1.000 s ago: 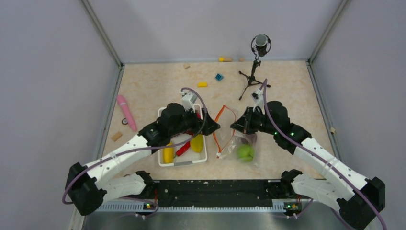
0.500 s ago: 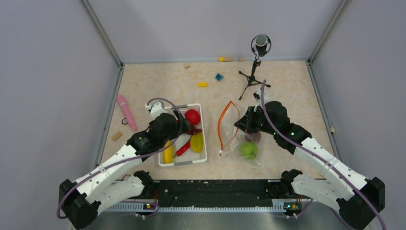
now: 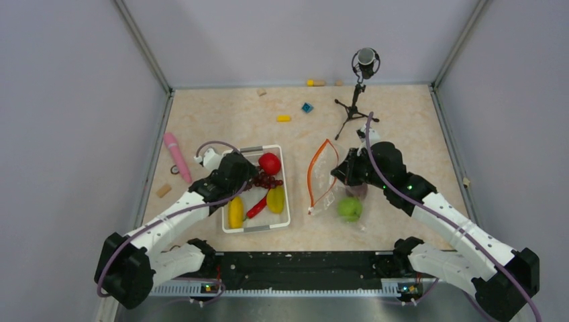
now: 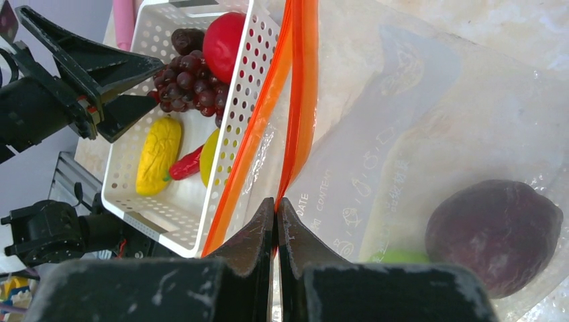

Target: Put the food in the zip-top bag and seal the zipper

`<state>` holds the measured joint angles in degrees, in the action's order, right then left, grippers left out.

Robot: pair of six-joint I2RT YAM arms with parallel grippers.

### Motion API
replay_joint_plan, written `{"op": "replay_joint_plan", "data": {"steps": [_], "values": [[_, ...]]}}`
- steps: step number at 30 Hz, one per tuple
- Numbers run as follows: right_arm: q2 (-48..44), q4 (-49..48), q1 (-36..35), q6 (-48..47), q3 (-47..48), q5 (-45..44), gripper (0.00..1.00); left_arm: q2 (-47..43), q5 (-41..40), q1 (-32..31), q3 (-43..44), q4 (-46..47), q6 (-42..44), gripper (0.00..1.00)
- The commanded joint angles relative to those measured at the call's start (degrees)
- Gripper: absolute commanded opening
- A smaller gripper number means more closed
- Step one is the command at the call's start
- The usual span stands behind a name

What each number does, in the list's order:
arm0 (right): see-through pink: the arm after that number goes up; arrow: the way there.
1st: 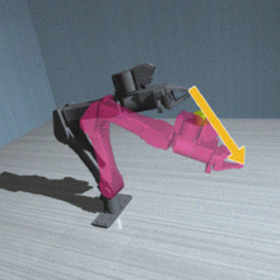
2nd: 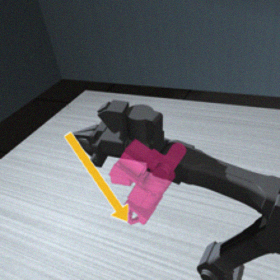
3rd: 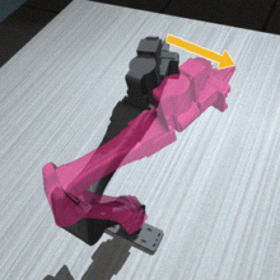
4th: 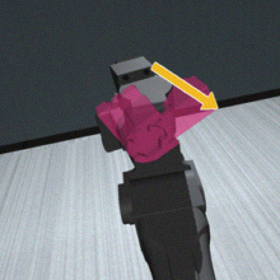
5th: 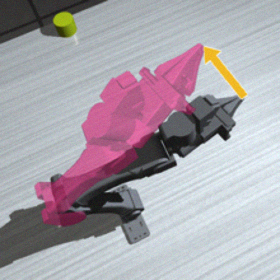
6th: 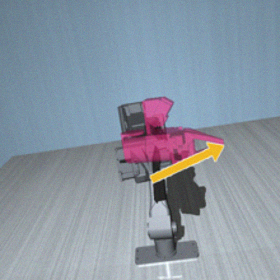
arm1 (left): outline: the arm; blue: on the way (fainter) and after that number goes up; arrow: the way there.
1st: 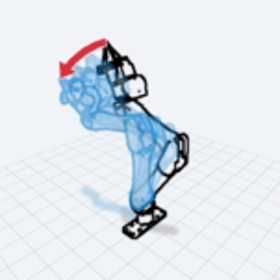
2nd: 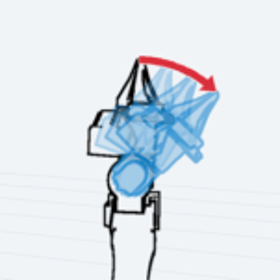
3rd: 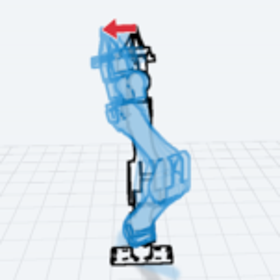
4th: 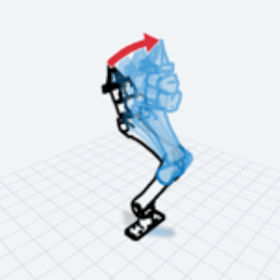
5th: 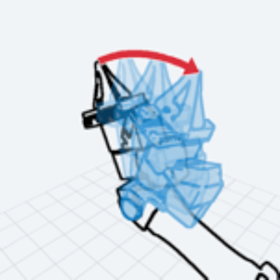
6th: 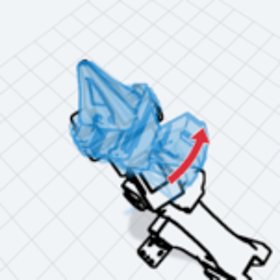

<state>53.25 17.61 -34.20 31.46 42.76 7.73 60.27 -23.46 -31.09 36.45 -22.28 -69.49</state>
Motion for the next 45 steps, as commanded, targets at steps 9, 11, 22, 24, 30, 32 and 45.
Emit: {"op": "replay_joint_plan", "data": {"steps": [9,11,22,24,30,32,45], "values": [[-0.33,-0.42,0.88,-1.05,-0.57,-2.21,0.00,10.81,-2.64,0.77,2.56,1.83,-6.30,0.96],[-0.30,-0.38,0.91,-1.19,-0.66,-2.50,0.00,12.91,-1.72,1.40,3.26,1.88,-6.69,0.93],[-0.02,-0.47,0.97,-1.20,-1.01,-2.85,0.00,17.53,0.22,2.35,5.54,1.97,-5.04,0.21],[-0.01,-0.66,0.98,-1.19,-1.09,-2.68,0.00,15.96,0.32,2.40,5.25,1.79,-4.60,0.06],[0.04,-0.93,0.97,-1.12,-1.23,-2.23,0.00,7.55,0.38,2.30,4.59,0.46,0.24,0.00],[0.01,-0.97,1.00,-1.12,-1.26,-2.11,0.00,4.24,0.79,2.26,3.68,1.43,2.52,0.00],[0.09,-1.34,1.04,-1.01,-0.99,-0.72,0.00,-12.38,16.93,2.22,1.96,11.29,22.71,0.00]]}}
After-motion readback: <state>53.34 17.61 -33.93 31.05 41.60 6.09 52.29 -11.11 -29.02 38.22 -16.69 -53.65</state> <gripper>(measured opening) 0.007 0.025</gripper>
